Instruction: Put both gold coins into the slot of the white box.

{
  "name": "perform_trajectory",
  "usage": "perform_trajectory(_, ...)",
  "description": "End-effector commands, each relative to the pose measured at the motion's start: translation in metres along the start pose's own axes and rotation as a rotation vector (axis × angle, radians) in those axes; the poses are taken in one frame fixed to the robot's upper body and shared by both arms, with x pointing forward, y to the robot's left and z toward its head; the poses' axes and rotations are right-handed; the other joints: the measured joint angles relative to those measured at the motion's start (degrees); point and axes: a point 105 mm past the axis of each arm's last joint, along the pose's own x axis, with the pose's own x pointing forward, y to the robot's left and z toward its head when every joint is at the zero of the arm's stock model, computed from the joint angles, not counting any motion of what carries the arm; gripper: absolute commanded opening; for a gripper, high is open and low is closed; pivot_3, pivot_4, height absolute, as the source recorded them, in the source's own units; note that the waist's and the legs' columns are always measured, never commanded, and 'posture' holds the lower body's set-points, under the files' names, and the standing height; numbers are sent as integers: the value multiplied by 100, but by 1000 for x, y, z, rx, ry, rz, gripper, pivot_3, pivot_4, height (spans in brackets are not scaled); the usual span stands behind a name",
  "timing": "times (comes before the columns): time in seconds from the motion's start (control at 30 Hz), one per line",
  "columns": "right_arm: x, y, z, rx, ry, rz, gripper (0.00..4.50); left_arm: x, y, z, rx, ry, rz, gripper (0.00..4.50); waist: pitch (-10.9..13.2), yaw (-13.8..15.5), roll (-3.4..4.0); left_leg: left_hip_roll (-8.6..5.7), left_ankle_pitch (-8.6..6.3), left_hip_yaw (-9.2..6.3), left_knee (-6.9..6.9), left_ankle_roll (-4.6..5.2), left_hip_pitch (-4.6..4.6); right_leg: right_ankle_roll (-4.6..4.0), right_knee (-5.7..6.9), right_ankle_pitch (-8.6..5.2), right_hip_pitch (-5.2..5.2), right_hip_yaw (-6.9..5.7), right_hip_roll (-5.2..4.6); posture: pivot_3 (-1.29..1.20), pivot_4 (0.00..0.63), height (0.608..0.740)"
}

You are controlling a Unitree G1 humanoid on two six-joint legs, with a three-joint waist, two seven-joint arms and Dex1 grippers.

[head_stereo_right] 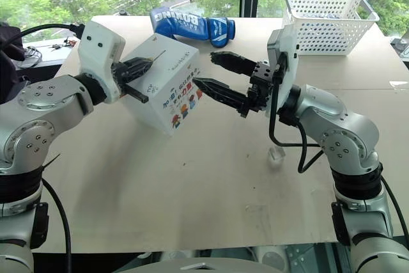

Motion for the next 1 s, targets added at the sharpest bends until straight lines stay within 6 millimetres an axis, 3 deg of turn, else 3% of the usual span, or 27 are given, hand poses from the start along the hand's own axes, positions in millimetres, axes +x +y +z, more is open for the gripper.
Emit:
perform_trajectory(0.03,-1,6,14,-41,-40,20,3679,-2,5,-8,-13,44,35,0,0,-11,0,0,0,0,2,0,1,0,3,0,0,0,0,0,150,704)
perform_trajectory(0.33,-4,7,14,-41,-44,9,3679,0,18,-22,-35,122,103,0,-3,-10,0,-3,-2,1,10,4,10,0,20,0,5,3,0,0,150,704)
perform_trajectory(0.57,-3,8,13,-55,-35,6,3679,4,14,-27,-70,128,83,0,-4,-14,1,-3,-9,6,10,17,29,-1,30,0,16,10,0,0,150,704)
perform_trajectory(0.73,-3,8,12,-66,-24,0,3716,8,18,-19,-73,70,105,1428,-5,-6,1,-3,-9,11,11,17,32,-1,32,0,17,15,0,0,150,704)
perform_trajectory(0.8,-4,8,12,-65,-27,-1,3716,10,21,-11,-66,-1,127,2285,-5,11,1,-4,-9,13,11,17,33,-1,31,0,18,17,0,0,150,704)
perform_trajectory(0.9,-16,8,7,-91,-9,-10,3716,3,16,17,-99,-224,81,3509,-5,17,1,-4,-7,7,16,14,23,-1,28,1,17,11,-4,0,150,704)
perform_trajectory(1.0,-33,4,-3,-115,30,-43,3716,-12,1,36,-143,-373,-36,3509,-3,13,-5,-3,1,-10,28,-1,-7,0,18,1,12,-6,-19,0,150,704)
